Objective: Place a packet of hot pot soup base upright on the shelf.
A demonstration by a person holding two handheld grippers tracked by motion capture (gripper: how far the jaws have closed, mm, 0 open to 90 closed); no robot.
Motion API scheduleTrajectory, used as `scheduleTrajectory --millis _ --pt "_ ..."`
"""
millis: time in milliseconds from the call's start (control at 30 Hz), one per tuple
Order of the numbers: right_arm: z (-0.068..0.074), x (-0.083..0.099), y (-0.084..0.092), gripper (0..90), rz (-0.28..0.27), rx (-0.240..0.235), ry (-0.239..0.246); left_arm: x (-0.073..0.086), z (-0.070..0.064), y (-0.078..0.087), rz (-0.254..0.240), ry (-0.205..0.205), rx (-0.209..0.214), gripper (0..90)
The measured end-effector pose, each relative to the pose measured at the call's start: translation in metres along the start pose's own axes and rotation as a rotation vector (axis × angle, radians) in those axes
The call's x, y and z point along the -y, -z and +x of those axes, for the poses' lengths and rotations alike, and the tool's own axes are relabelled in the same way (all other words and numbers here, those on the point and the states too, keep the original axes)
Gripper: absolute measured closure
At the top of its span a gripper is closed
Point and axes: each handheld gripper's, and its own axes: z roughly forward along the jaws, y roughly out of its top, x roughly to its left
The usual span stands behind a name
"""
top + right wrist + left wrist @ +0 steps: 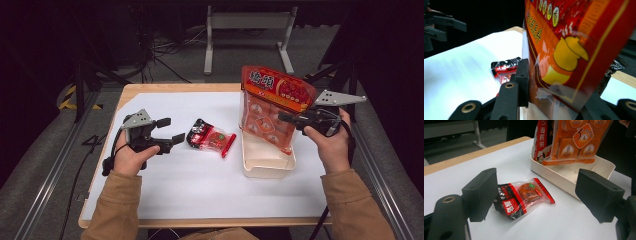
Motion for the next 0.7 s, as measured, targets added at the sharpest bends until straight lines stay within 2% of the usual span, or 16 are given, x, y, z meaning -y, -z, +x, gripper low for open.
scheduleTrajectory --millis 300,367,600,700 --pt "-0.001 0.006 -0.005 70.0 0.038 0.013 -0.01 0.001 0.0 0.0 0.001 0.002 0.006 19.1" --pt "0.0 0.009 -0.008 70.0 0.057 0.029 -0.006 0.0 -0.001 -0.001 0.002 -0.003 0.005 18.8" --pt "-0.005 0.021 -0.007 69.8 0.048 0.034 -0.043 0.002 -0.001 -0.003 0.011 -0.001 0.008 18.6" --pt "-0.005 0.026 -0.008 69.8 0.048 0.043 -0.041 0.002 -0.002 -0.003 0.017 0.003 0.01 18.6"
